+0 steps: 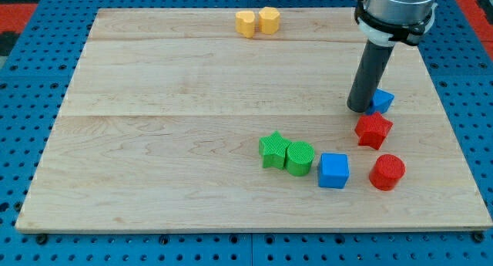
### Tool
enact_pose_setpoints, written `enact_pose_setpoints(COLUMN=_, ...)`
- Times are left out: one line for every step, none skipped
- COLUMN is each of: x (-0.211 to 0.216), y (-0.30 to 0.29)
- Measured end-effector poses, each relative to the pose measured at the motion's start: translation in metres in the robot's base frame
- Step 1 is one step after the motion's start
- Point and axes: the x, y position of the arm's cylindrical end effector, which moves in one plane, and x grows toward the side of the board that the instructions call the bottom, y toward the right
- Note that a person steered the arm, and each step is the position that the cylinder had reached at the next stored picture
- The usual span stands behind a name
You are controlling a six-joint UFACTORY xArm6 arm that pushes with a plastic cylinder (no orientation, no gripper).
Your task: Push the stars and cube in different directions
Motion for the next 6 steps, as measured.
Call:
enact_pose_setpoints(x=0.014, y=-0.01)
enact_pose_setpoints(x=0.041, y=-0.01)
enact_pose_setpoints(x=0.043, y=-0.02)
enact_pose_setpoints(x=0.051, y=-0.047)
enact_pose_setpoints(x=0.076, y=-0.07)
enact_pose_setpoints(x=0.078, y=-0.039)
